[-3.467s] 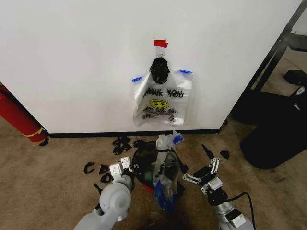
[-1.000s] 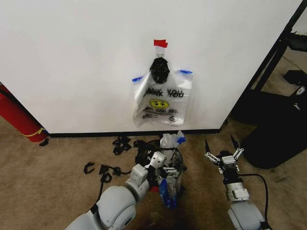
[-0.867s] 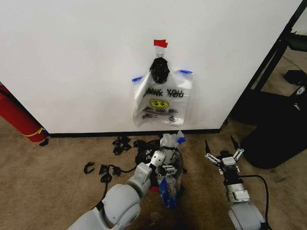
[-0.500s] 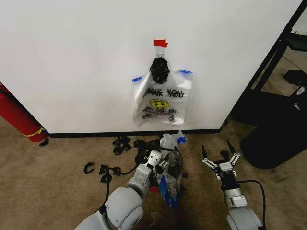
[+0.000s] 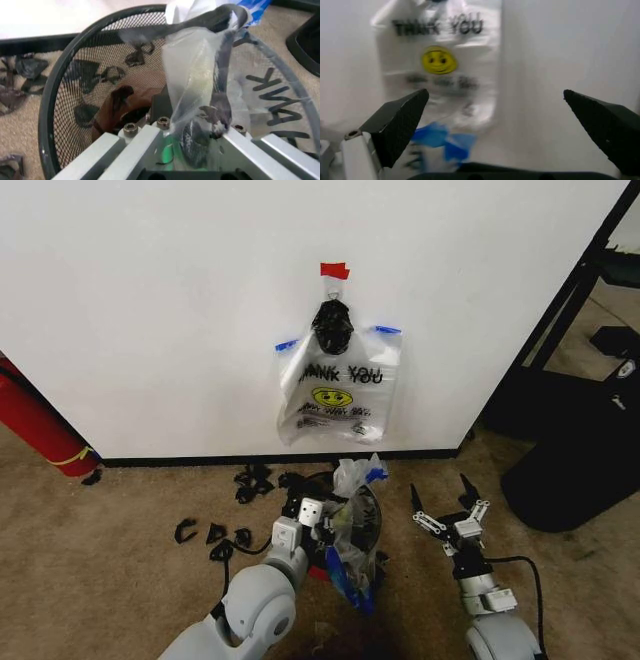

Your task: Pick up the garbage bag from the wall and place it over the trash bin.

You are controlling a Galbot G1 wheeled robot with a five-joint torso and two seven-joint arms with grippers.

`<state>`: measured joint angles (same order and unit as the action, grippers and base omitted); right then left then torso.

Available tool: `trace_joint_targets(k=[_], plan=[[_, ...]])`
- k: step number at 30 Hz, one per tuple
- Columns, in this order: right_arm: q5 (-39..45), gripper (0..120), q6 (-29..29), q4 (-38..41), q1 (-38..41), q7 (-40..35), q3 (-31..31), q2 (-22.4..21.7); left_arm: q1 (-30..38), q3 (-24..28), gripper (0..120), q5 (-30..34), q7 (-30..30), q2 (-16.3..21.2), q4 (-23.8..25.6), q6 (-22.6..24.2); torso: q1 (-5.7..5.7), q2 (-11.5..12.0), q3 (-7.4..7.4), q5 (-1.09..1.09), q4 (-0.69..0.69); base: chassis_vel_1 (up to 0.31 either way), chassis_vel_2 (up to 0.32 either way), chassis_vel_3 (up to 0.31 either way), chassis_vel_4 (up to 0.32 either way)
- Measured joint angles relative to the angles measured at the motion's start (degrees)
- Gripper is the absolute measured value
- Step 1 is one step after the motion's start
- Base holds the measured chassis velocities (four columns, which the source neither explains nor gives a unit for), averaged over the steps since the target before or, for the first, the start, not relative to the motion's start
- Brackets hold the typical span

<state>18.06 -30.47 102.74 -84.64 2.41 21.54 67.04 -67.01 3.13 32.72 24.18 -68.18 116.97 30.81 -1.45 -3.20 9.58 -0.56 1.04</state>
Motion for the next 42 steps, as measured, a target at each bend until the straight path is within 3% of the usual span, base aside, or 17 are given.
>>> trace_joint_targets(k=[3, 12, 16, 21, 34, 42], plan=[[5.4, 100, 3.5, 0.0, 0.4, 1.5, -2.0, -1.0, -0.3, -0.5, 0, 0.2, 0.0, 0.0, -0.2, -0.6, 0.00, 0.0, 0.00, 0.01, 0.00, 0.000, 0.000, 0.000, 0.000], [21.8, 100, 25.4, 2.7, 3.0, 3.4, -5.2, -3.6, -1.5, -2.3, 0, 0.3, -0.7, 1.1, -0.2, -2.0, 0.00, 0.0, 0.00, 0.00, 0.00, 0.000, 0.000, 0.000, 0.000], [28.3, 100, 37.8, 7.3, 4.0, -2.4, -5.8, -3.8, -0.2, -1.9, 0, 0.2, -1.7, 2.1, -1.4, -3.1, 0.00, 0.0, 0.00, -0.01, 0.00, 0.000, 0.000, 0.000, 0.000], [28.5, 100, 46.3, 7.6, 7.8, -6.3, -7.4, -3.0, 0.7, -1.3, 0, 0.2, -2.2, 2.3, -2.0, -3.6, 0.00, 0.0, 0.00, 0.00, 0.00, 0.000, 0.000, 0.000, 0.000], [31.0, 100, 55.5, 1.6, 15.3, -10.6, -8.2, -1.1, -0.1, -1.6, 0, -0.1, -2.5, 2.9, -1.1, -3.4, 0.00, 0.0, 0.00, -0.01, 0.01, 0.000, 0.000, 0.000, 0.000], [31.8, 75, 58.5, 1.6, 16.2, -8.7, -8.5, -1.0, -1.1, -2.7, 0, -1.5, -2.4, 3.2, -0.4, -3.6, 0.00, 0.0, 0.00, 0.00, 0.01, 0.000, 0.000, 0.000, 0.000]])
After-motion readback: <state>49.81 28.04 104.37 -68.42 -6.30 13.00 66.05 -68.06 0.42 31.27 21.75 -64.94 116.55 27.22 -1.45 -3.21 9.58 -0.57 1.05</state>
